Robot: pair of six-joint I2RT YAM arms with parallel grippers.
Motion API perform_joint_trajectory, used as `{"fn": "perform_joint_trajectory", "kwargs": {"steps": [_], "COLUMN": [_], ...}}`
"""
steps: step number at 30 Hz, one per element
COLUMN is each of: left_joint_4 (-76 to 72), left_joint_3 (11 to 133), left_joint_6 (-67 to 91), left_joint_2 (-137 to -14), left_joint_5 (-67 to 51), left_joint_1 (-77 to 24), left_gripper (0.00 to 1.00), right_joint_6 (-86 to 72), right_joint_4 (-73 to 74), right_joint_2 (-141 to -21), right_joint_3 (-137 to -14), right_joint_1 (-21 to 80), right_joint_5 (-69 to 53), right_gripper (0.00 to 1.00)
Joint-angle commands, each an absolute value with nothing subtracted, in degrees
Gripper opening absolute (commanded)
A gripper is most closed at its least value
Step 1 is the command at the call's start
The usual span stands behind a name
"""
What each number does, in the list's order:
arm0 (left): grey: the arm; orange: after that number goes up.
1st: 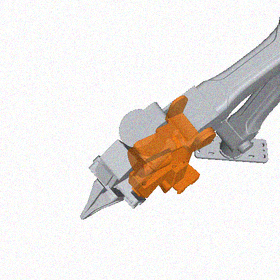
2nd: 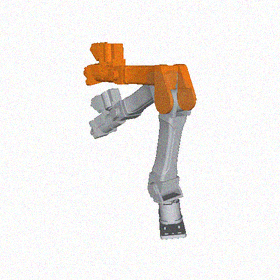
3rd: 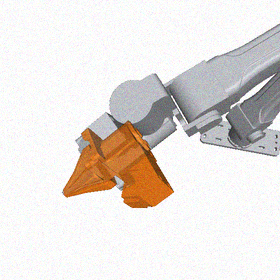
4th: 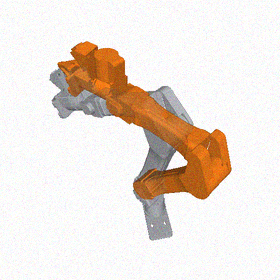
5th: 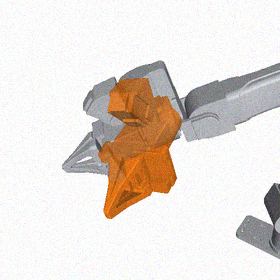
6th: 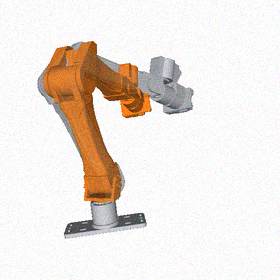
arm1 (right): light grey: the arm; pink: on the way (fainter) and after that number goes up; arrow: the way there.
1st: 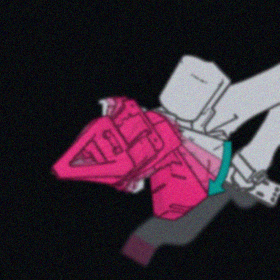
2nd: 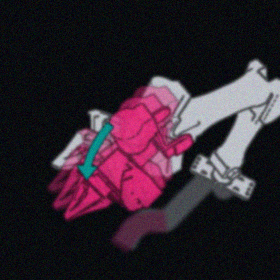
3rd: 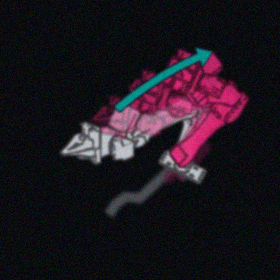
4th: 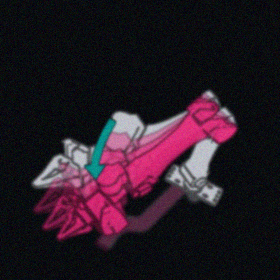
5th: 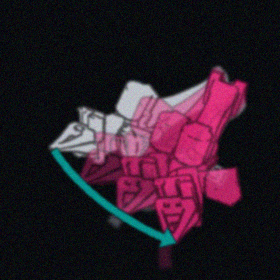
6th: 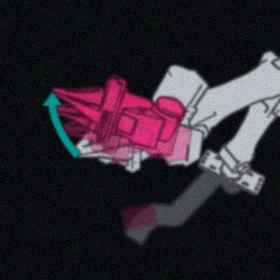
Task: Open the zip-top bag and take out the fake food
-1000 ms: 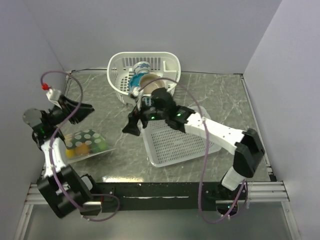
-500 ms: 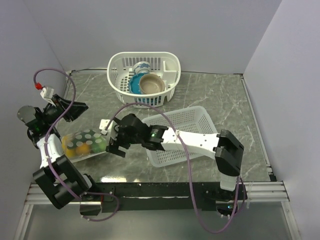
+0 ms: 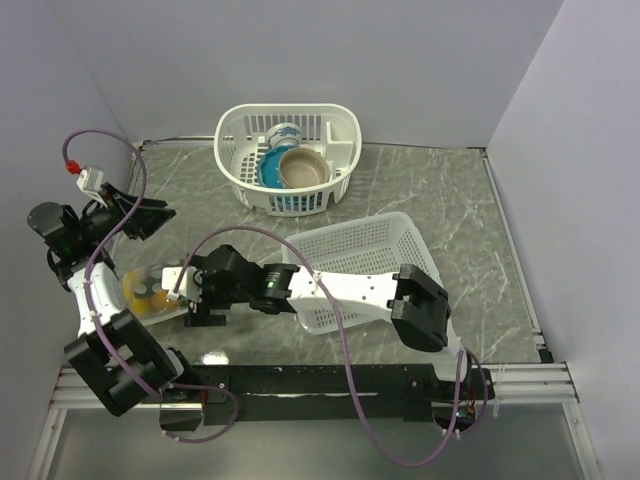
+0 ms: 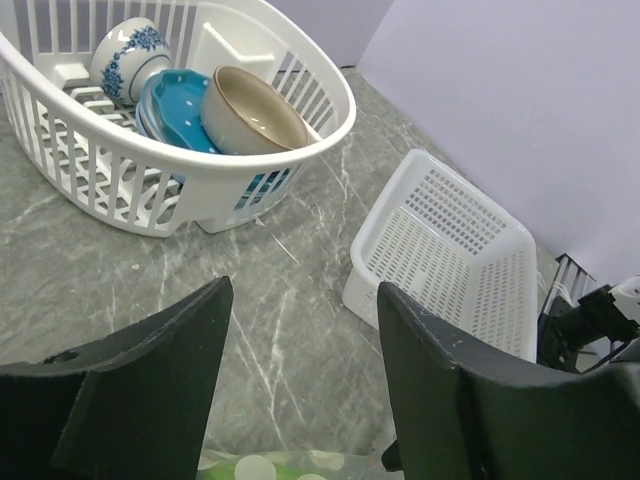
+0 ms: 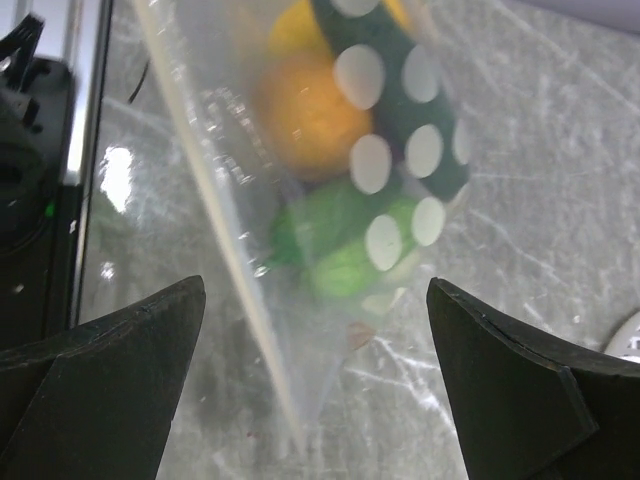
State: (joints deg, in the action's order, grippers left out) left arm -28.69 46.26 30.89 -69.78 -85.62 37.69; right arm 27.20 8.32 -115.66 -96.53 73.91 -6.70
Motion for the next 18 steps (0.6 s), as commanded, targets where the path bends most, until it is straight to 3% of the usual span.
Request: {"fn": "perform_joint_trajectory", "kwargs": {"steps": [1, 7, 9, 10, 13, 14, 16, 18], "left_joint_4": [-30.0, -38.0, -41.0, -42.0, -47.7, -49.5, -51.1, -51.6], "left_joint_3": [47.5, 46.2, 46.3, 46.6, 47.2, 47.4, 48.2, 49.0], "left_joint_6": [32.3, 41.4, 44.5, 47.1, 51.5, 53.2, 54.7, 55.1], "left_joint_2": [-70.6, -71.0, -71.1, -71.5, -72.1, -72.1, -71.2, -70.2], "left_joint_5": [-96.2, -96.3, -96.8, -96.9, -96.9, -96.4, -95.8, -94.5], "left_joint_1": [38.1, 38.1, 38.1, 38.1, 38.1, 38.1, 38.1, 38.1], "left_gripper": [0.67, 0.75, 0.99, 0.99, 0.99, 0.99, 0.99, 0.99], "right_joint_6": [28.5, 27.7, 23.8, 22.8, 19.3, 17.9, 16.4, 13.7], "right_joint_4": [10.3, 10.5, 10.2, 10.8, 10.6, 9.9, 7.9, 6.3], "right_joint_2": [-115.2, -119.6, -121.4, -122.6, -123.0, -122.7, -121.2, -119.5], "right_joint_3": [-99.8, -102.8, -105.5, -107.7, -108.6, -108.3, -106.7, -105.0], "right_joint_1": [75.6, 75.6, 74.8, 72.8, 69.4, 68.7, 67.3, 64.1], "right_joint_5": [-8.0, -6.4, -4.2, -6.5, -13.3, -13.8, -15.8, -18.8], "right_gripper": [1.0, 0.97, 0.94, 0.92, 0.65, 0.37, 0.04, 0.0]}}
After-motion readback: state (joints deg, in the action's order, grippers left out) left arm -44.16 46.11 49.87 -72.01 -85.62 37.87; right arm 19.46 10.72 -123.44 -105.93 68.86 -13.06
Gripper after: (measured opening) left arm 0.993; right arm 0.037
